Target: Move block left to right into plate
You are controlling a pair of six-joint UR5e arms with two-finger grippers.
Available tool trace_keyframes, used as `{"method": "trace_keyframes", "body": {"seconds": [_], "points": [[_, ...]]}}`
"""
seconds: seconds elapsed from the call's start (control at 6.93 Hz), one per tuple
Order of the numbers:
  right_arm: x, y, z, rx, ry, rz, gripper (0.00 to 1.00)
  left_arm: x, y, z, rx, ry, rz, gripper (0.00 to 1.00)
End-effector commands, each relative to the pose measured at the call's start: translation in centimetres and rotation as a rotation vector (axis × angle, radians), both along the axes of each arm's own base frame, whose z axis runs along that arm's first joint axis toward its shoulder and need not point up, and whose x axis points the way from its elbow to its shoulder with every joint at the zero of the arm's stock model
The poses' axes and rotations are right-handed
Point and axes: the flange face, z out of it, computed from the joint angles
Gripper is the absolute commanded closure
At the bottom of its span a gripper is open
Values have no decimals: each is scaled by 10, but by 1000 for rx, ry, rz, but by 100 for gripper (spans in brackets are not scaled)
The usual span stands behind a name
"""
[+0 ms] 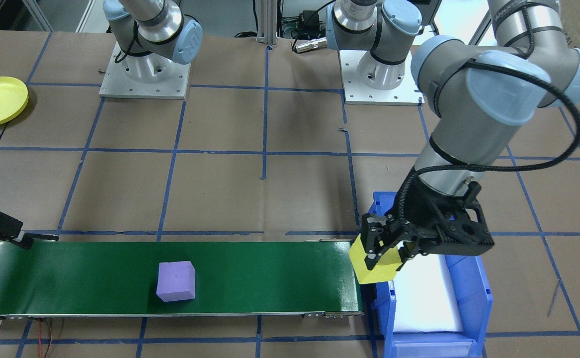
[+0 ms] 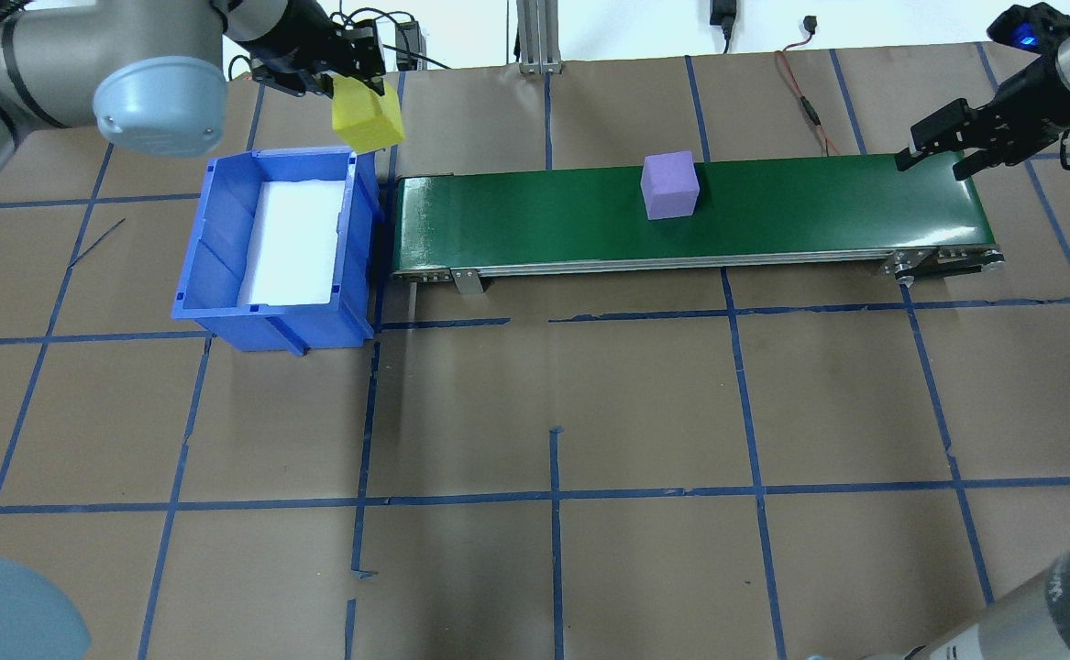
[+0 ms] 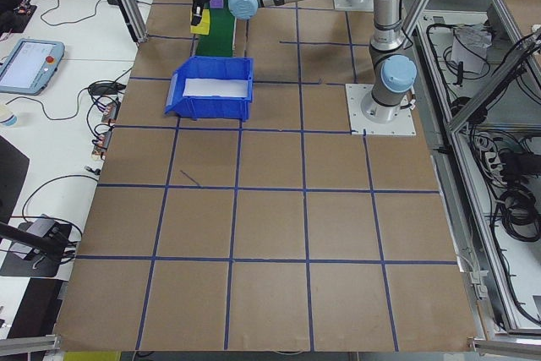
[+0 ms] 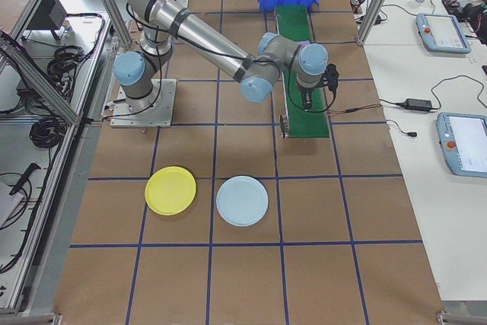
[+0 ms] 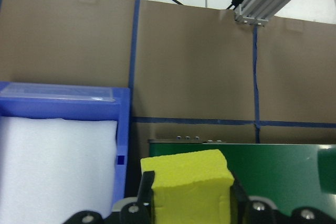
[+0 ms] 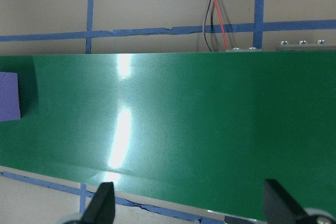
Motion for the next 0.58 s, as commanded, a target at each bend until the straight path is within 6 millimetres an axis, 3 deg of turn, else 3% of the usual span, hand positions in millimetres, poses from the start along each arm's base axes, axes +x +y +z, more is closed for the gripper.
{"method": "trace_keyframes", "body": {"seconds": [0.0,0.29,0.43], "points": [[0,0,1,-3,3,5,0,-26,-2,-57,98,5,-11,78],[0,0,0,-2,1,5,0,-25,4,-96,166,-9,-18,78],[0,1,0,-1,2,5,0,-24,-2,-106,153,-8,-16,64]]}}
